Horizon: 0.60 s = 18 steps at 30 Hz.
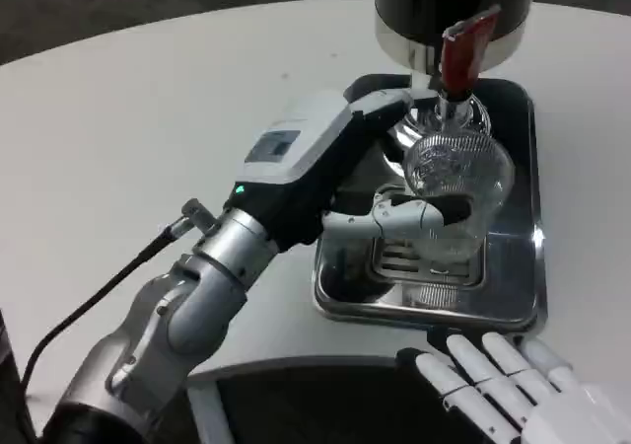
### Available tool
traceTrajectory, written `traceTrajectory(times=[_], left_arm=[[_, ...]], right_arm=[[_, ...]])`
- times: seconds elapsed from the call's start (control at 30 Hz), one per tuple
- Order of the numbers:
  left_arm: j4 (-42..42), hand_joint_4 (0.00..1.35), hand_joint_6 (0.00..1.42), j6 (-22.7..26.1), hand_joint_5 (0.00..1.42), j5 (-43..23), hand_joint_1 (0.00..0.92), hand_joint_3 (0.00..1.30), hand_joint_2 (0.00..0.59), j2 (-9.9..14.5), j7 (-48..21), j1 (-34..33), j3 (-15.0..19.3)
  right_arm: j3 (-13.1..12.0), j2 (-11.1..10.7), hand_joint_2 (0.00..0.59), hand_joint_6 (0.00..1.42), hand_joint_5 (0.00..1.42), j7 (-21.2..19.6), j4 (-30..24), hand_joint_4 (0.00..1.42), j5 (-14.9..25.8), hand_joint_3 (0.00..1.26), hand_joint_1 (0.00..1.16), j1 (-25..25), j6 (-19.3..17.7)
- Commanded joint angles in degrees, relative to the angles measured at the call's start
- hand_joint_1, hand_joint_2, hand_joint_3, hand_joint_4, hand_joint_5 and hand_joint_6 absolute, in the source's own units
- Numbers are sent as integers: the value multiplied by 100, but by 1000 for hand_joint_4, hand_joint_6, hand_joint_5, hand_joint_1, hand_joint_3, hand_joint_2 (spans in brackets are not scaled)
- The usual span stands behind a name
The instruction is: Grasp the cup under the faucet to collect the drink, then remove the cup.
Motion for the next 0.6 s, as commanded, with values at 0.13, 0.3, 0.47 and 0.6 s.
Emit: traceTrajectory(times=[0.13, 0.3, 0.47, 0.6], left_arm=[[-549, 199, 1069, 247, 534, -231, 204, 303, 86, 300, -263, 511, 271], [-880, 198, 1064, 248, 532, -361, 201, 303, 90, 436, -358, 753, 435], [-1505, 209, 1056, 253, 518, -675, 191, 310, 94, 613, -543, 1172, 777], [-2122, 250, 1056, 223, 515, -1101, 175, 342, 93, 775, -680, 1637, 1174]], right_arm=[[117, 1353, 448, 1, 0, 2, -78, 0, -160, 73, 521, 449, 53], [127, 1360, 448, 1, 0, 8, -78, 0, -194, 73, 521, 412, 81], [167, 1365, 448, 1, 0, 3, -78, 0, -248, 73, 521, 355, 145], [210, 1366, 448, 1, 0, -17, -78, 0, -302, 73, 521, 323, 196]])
